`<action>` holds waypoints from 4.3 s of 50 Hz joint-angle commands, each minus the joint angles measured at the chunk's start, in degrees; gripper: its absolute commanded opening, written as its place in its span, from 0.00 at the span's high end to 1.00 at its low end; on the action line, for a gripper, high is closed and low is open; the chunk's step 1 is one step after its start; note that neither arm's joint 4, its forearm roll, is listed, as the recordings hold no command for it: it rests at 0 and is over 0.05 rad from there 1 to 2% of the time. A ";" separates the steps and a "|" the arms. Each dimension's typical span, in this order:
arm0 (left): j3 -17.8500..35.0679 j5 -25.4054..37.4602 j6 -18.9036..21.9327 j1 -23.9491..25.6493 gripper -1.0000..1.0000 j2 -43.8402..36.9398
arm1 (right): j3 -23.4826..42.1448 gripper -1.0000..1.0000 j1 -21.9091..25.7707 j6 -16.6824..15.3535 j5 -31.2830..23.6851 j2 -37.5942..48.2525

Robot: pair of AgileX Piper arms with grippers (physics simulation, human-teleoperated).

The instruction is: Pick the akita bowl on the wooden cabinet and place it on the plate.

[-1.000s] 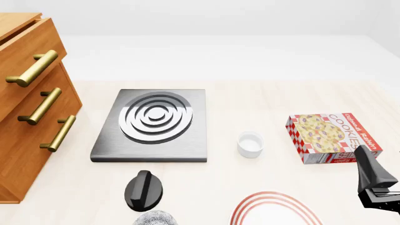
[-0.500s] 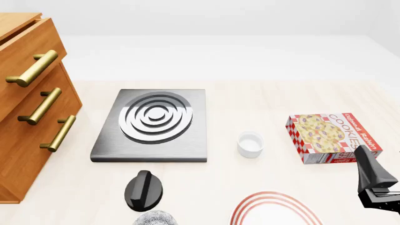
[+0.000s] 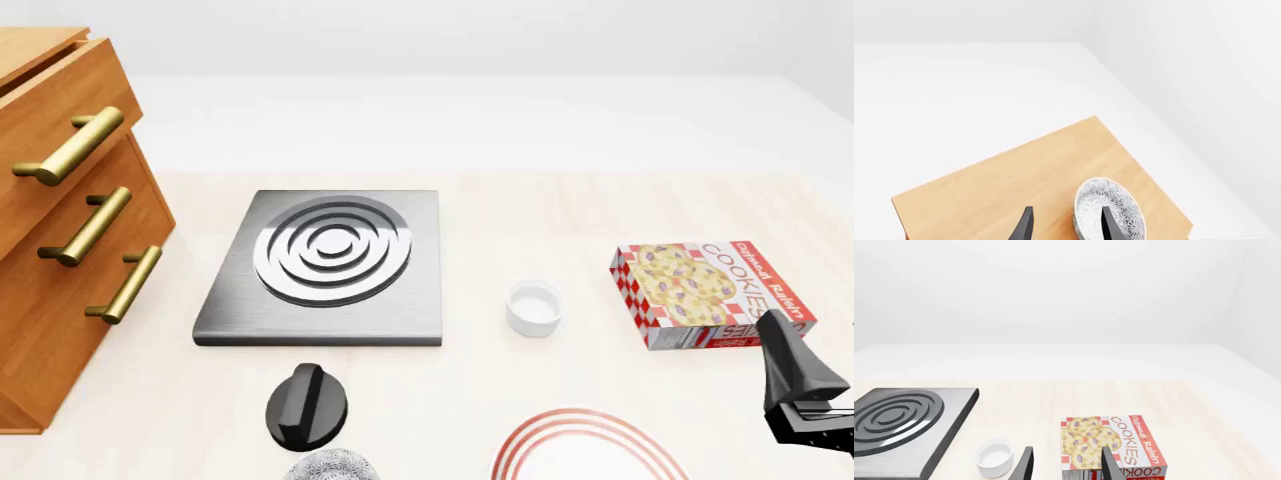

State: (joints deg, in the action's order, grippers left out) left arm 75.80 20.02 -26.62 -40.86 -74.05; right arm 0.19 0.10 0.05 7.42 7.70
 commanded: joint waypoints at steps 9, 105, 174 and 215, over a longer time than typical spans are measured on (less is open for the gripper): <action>0.20 -0.49 0.81 0.55 0.00 -1.17 | 0.00 0.00 0.00 0.00 0.00 0.00; -1.89 -4.63 4.47 4.15 0.00 -6.38 | 0.00 0.00 0.00 0.00 0.05 0.04; -0.97 -1.29 -4.89 7.89 1.00 3.83 | 0.00 0.00 0.00 0.00 0.05 0.04; 9.29 9.84 -6.76 17.34 1.00 13.14 | 0.00 0.00 0.00 0.00 0.05 0.04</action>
State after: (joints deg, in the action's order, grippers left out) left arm 81.65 27.21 -33.59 -25.76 -62.67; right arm 0.18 0.10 0.05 7.47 7.74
